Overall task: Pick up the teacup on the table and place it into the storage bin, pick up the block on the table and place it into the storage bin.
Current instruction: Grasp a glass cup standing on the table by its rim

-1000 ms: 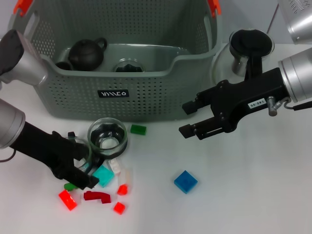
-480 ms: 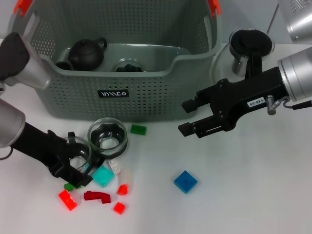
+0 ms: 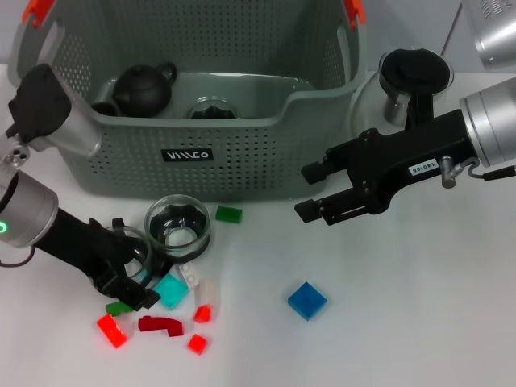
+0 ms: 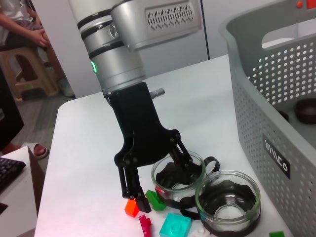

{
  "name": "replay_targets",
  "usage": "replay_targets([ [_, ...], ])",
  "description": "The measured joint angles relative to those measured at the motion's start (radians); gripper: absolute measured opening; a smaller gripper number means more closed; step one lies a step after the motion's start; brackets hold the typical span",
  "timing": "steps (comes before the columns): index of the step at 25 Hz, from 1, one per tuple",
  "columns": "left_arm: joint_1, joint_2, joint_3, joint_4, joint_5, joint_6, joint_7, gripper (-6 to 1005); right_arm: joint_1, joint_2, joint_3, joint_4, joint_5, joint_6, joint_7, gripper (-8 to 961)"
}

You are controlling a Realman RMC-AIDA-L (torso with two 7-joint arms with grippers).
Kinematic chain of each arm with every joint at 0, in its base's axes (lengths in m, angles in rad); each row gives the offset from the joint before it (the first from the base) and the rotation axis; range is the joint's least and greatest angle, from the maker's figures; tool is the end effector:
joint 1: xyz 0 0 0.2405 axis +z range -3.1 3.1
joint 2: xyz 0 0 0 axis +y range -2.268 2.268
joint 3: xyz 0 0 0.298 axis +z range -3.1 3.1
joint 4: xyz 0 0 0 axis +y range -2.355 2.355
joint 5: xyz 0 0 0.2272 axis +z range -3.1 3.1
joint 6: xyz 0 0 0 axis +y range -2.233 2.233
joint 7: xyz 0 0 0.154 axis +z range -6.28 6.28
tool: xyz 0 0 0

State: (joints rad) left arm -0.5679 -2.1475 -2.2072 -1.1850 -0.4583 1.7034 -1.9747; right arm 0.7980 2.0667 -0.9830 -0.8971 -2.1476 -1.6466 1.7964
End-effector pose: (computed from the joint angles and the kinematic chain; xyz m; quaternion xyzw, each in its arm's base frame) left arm -0.2863 0.3640 -0.0093 -0.9439 -0.2859 0.1429 0.0834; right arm 0.1712 0.4163 -0.0340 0.9871 -0.1360 -0.0842 0.0026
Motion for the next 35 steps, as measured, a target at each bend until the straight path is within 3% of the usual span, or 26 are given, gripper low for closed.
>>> replay_targets([
  [35, -0.011, -0.015, 0.012, 0.048, 0.053, -0.063, -0.026, 861, 0.001, 0.000, -0.004, 0.026, 0.000, 0.017, -0.026, 681],
])
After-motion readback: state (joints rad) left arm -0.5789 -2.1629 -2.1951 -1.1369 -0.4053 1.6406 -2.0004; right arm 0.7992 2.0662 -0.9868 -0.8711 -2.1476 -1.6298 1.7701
